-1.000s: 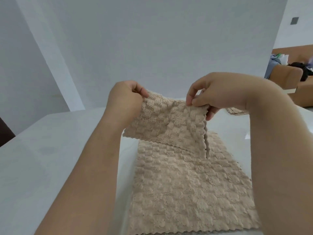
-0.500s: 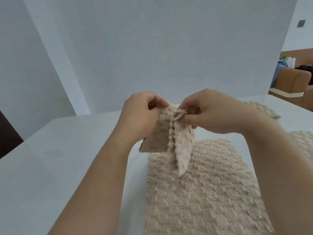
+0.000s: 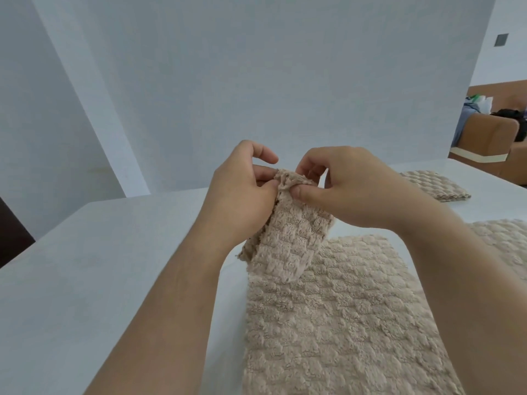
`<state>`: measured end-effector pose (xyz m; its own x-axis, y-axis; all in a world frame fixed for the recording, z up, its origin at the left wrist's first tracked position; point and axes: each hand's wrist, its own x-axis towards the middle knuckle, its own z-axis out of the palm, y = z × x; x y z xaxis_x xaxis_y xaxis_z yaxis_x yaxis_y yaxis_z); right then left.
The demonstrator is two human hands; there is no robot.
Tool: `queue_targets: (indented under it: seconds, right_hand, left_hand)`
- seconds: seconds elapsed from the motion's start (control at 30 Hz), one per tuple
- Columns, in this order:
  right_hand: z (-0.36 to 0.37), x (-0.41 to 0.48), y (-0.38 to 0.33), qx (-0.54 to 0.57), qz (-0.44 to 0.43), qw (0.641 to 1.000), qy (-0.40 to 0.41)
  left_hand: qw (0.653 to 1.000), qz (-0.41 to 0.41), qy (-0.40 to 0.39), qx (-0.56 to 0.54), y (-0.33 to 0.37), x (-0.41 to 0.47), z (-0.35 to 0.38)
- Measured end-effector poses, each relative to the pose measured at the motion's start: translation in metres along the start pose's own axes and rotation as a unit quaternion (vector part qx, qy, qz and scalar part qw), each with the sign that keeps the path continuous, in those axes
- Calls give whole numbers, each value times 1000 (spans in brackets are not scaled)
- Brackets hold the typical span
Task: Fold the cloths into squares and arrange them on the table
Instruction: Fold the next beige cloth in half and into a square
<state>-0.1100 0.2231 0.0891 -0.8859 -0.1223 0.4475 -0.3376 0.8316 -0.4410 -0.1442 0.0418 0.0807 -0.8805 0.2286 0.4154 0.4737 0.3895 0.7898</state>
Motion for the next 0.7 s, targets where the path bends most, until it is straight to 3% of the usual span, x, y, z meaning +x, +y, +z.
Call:
queue_targets:
  seconds: [0.43, 0.7]
  right_hand:
    - [7, -1, -1, 2, 47, 999, 27]
    - [4, 1, 7, -62, 65, 990, -105]
  left_hand:
    - [998, 58, 20, 10, 8, -4, 0]
    - [991, 63, 88, 76, -7, 4, -4]
